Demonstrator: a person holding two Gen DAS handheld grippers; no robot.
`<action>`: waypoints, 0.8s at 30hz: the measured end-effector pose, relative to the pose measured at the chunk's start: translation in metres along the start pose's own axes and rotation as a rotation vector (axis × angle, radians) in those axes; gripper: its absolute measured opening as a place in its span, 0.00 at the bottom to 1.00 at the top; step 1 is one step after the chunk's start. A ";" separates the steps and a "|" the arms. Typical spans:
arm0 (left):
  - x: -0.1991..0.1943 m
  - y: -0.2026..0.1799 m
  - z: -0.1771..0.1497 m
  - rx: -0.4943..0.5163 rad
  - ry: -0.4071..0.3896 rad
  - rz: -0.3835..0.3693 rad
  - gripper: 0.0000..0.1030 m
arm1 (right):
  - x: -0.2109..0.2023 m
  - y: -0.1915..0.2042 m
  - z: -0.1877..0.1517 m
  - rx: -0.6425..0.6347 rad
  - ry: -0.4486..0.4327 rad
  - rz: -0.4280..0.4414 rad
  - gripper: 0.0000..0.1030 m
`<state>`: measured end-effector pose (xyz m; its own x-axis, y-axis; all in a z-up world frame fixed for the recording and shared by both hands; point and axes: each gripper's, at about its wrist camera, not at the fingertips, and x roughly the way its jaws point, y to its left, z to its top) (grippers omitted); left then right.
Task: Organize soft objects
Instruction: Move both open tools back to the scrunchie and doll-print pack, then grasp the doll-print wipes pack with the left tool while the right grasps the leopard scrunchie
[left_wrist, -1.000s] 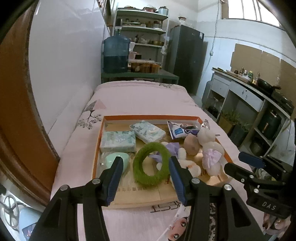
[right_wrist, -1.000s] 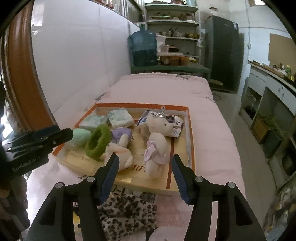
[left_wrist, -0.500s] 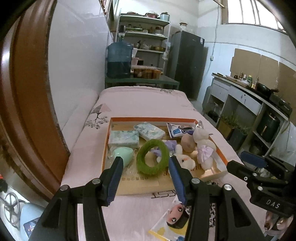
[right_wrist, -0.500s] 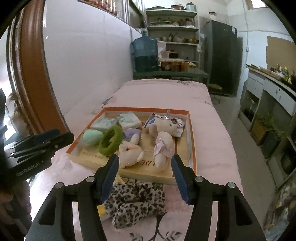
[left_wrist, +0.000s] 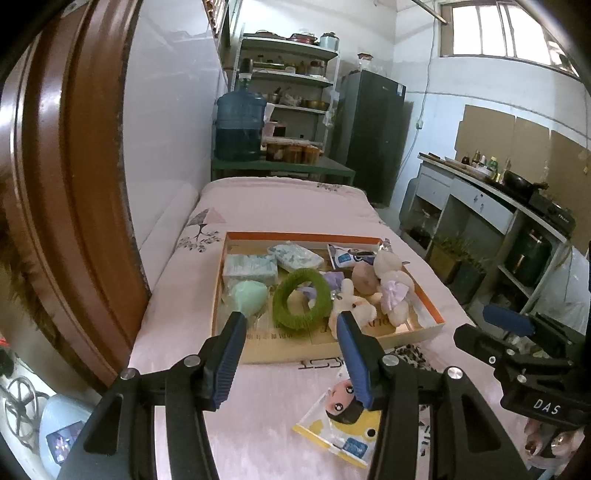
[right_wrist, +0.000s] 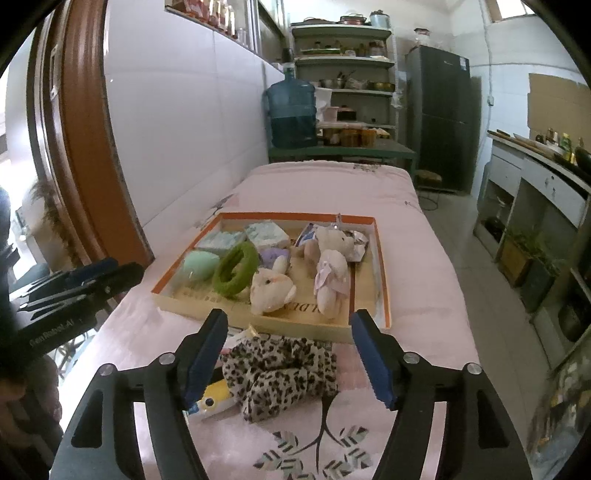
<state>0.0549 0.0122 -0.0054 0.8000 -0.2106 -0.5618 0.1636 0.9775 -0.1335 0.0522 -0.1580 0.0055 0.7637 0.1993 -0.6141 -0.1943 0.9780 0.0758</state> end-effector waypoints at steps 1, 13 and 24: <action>-0.001 0.000 -0.001 -0.001 -0.001 -0.001 0.49 | -0.002 0.000 -0.002 0.002 0.002 0.002 0.71; -0.018 -0.003 -0.021 0.018 0.008 -0.010 0.49 | -0.013 0.004 -0.030 0.028 0.043 0.028 0.72; -0.009 -0.007 -0.040 0.020 0.057 -0.045 0.49 | 0.004 0.003 -0.048 0.048 0.098 0.040 0.72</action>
<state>0.0232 0.0066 -0.0322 0.7578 -0.2542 -0.6009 0.2103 0.9670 -0.1438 0.0246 -0.1579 -0.0345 0.6912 0.2341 -0.6837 -0.1921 0.9716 0.1385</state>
